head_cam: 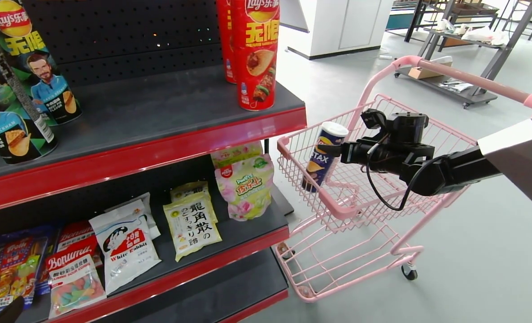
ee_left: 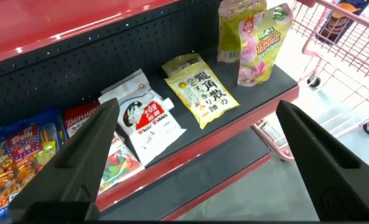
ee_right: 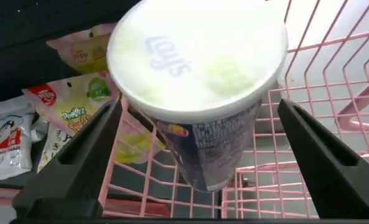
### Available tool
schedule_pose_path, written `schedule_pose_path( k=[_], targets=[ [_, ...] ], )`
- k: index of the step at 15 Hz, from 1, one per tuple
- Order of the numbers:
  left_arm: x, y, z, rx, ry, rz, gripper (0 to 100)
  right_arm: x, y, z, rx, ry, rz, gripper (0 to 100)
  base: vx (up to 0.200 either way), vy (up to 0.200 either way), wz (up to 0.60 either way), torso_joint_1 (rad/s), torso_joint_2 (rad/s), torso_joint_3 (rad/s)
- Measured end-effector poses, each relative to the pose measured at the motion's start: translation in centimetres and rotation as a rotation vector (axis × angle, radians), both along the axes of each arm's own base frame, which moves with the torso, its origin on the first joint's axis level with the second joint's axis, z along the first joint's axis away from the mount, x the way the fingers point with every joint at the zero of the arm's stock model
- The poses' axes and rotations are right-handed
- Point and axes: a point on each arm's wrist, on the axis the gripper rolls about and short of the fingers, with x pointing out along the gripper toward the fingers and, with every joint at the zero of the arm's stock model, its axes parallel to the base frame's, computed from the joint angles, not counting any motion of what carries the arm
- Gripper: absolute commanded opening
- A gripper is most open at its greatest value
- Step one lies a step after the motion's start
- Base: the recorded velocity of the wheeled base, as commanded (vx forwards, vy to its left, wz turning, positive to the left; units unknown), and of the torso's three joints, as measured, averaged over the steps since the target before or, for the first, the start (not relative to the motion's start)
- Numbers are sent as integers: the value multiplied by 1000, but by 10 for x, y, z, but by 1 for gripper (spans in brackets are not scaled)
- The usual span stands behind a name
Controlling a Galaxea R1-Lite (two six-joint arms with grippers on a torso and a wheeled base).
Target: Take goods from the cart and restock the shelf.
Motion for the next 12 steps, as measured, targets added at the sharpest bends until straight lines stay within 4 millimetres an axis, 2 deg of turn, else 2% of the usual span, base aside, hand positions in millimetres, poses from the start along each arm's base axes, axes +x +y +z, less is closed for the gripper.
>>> schedule_pose_path(
  k=[10, 11, 12],
  targets=[
    [0, 0, -3, 13, 7, 3, 100, 27, 11, -16, 8, -25, 19, 100, 0, 0, 0, 0, 0, 0],
    [0, 0, -3, 13, 6, 3, 100, 29, 12, -18, 8, -23, 20, 0, 0, 0, 0, 0, 0, 0],
    [0, 0, -4, 14, 8, 2, 100, 29, 15, -20, 9, -21, 23, 0, 0, 0, 0, 0, 0, 0]
  ],
)
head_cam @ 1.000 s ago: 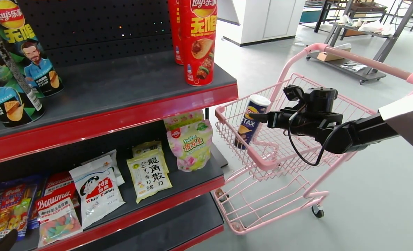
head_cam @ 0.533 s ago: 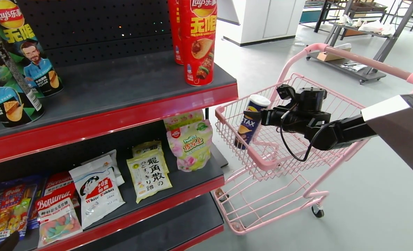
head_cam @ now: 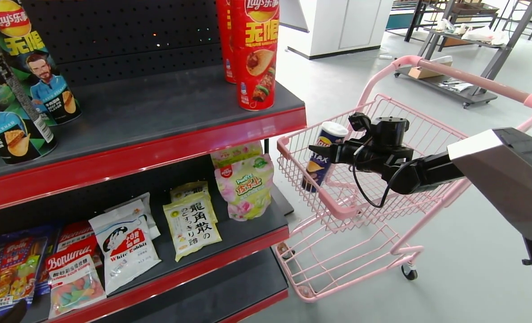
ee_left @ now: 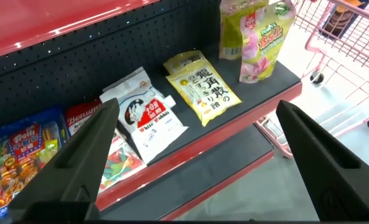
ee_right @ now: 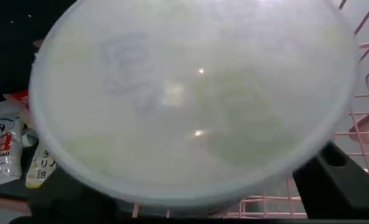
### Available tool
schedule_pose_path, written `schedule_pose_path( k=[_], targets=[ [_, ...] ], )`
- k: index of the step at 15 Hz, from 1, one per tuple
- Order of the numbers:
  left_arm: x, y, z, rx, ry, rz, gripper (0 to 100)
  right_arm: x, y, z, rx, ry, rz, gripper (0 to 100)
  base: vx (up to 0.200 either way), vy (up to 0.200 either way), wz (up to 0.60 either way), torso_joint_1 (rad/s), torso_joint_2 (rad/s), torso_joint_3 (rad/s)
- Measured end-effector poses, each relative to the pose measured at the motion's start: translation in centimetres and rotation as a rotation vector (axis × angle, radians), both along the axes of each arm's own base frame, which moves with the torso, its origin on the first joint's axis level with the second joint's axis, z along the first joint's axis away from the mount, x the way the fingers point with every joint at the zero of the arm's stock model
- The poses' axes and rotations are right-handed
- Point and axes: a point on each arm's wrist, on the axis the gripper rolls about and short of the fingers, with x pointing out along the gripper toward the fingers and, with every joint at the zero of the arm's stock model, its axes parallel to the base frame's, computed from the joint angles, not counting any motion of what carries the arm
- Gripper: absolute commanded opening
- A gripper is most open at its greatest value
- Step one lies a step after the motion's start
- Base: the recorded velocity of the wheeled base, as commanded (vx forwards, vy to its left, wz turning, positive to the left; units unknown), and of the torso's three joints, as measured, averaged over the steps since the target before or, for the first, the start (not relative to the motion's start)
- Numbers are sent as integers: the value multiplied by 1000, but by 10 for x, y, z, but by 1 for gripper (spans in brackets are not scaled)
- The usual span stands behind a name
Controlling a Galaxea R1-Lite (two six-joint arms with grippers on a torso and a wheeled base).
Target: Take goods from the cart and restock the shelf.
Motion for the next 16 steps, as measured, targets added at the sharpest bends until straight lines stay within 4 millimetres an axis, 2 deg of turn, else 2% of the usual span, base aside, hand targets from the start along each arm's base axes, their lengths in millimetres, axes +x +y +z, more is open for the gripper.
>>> schedule_pose_path(
  k=[5, 8, 10, 13, 16],
  targets=[
    [-1, 0, -1, 1, -4, -1, 100, -3, 8, 4, 0, -8, 12, 0, 0, 0, 0, 0, 0, 0],
    [-4, 0, -6, 0, -8, -5, 100, -14, 7, 23, 4, -28, 12, 0, 0, 0, 0, 0, 0, 0],
    [-5, -1, -7, 0, -15, -10, 100, -31, 0, 47, 8, -54, -5, 0, 0, 0, 0, 0, 0, 0],
    [-6, -1, -7, -1, -23, -28, 100, -68, -26, 100, 19, -127, -70, 0, 0, 0, 0, 0, 0, 0],
    [-7, -2, -6, -5, -25, -55, 100, -131, -44, 152, 19, -149, -93, 0, 0, 0, 0, 0, 0, 0]
  ],
)
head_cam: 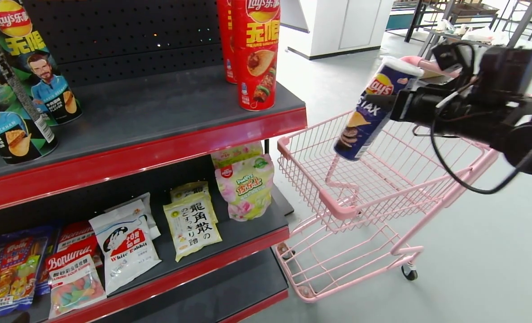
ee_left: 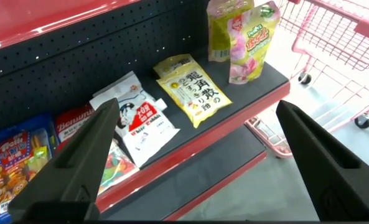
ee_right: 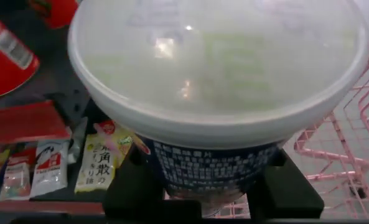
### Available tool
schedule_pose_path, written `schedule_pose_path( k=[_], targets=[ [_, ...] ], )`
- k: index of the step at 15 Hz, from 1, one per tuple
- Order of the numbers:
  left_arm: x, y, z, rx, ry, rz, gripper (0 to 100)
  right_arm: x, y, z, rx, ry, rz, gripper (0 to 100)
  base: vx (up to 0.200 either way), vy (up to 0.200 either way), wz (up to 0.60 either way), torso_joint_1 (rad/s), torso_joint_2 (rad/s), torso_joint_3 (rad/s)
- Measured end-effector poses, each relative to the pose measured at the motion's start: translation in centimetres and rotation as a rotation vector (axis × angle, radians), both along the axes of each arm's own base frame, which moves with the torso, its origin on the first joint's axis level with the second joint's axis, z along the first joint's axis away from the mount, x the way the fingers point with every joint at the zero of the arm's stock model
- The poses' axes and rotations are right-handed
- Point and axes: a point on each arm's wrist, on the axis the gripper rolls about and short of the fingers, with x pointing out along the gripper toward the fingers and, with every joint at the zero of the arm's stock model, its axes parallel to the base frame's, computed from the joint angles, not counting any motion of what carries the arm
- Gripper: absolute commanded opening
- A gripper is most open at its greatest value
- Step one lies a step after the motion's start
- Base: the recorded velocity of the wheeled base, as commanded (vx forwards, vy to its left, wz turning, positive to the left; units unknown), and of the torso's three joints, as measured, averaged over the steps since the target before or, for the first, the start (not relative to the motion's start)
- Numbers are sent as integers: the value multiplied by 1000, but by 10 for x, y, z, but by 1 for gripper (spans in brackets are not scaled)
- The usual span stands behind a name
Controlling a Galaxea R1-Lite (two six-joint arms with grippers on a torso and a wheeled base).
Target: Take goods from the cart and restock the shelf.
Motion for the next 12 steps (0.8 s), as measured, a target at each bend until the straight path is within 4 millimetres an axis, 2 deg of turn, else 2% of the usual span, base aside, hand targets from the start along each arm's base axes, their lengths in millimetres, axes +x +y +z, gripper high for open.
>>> schedule_pose_path(
  k=[3, 6, 9, 12],
  targets=[
    [1, 0, 3, 3, 0, -2, 100, -84, -8, 25, -46, 81, 22, 0, 0, 0, 0, 0, 0, 0],
    [4, 0, 5, 51, 1, -6, 100, -167, -20, 14, -275, 194, 50, 0, 0, 0, 0, 0, 0, 0],
    [7, 1, 8, 75, 8, -11, 100, -214, -24, 0, -365, 157, 100, 0, 0, 0, 0, 0, 0, 0],
    [9, 1, 9, 98, 13, -14, 100, -232, -26, -1, -353, 111, 130, 0, 0, 0, 0, 0, 0, 0]
  ],
)
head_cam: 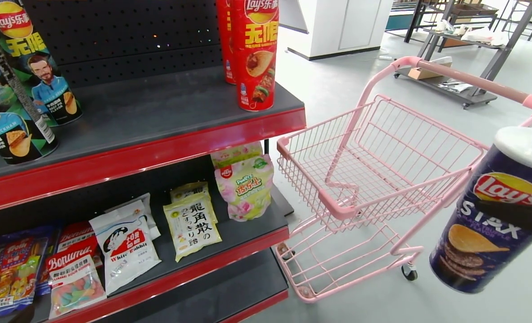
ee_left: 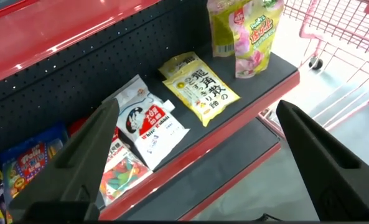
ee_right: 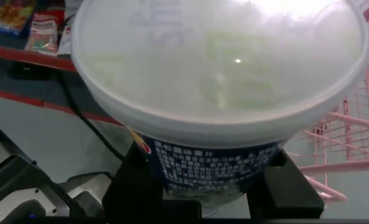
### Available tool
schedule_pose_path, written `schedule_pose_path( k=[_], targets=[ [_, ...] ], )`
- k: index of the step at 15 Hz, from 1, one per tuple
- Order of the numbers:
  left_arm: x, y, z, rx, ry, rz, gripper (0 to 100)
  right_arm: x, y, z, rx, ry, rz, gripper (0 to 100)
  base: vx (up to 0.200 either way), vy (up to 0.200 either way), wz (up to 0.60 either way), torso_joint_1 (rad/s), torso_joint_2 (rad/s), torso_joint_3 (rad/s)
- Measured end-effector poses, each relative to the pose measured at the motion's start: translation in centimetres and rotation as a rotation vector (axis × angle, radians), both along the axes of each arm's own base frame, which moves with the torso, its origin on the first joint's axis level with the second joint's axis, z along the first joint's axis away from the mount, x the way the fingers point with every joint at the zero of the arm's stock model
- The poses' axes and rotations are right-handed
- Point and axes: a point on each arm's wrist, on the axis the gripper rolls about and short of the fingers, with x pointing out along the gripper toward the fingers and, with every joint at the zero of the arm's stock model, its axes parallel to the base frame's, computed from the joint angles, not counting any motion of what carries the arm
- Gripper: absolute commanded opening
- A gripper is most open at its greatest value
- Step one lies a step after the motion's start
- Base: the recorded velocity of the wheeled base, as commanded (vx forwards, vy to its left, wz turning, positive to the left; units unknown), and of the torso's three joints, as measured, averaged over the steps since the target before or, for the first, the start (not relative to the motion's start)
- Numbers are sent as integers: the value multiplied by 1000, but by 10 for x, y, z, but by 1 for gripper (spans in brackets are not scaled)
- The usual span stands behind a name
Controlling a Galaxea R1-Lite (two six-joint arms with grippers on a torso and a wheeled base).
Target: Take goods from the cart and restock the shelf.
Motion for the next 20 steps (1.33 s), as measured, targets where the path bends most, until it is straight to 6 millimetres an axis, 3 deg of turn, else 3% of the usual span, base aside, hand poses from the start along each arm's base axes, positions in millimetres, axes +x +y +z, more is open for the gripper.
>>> schedule_pose_path(
  k=[4, 9, 11, 16, 20],
  targets=[
    [1, 0, 1, 23, 2, -3, 100, -3, 1, -7, 37, -10, 81, 0, 0, 0, 0, 0, 0, 0],
    [2, 0, 0, 37, 7, -5, 100, -5, 0, -41, -18, 51, 63, 0, 0, 0, 0, 0, 0, 0],
    [3, 0, 0, 47, 11, -7, 100, -7, -1, -45, -15, 17, 43, 0, 0, 0, 0, 0, 0, 0],
    [5, 0, -1, 47, 22, -9, 100, -29, -12, -44, -6, -58, -30, 0, 0, 0, 0, 0, 0, 0],
    [6, 0, -2, 48, 33, -11, 100, -50, -23, -61, -7, -64, -111, 0, 0, 0, 0, 0, 0, 0]
  ],
)
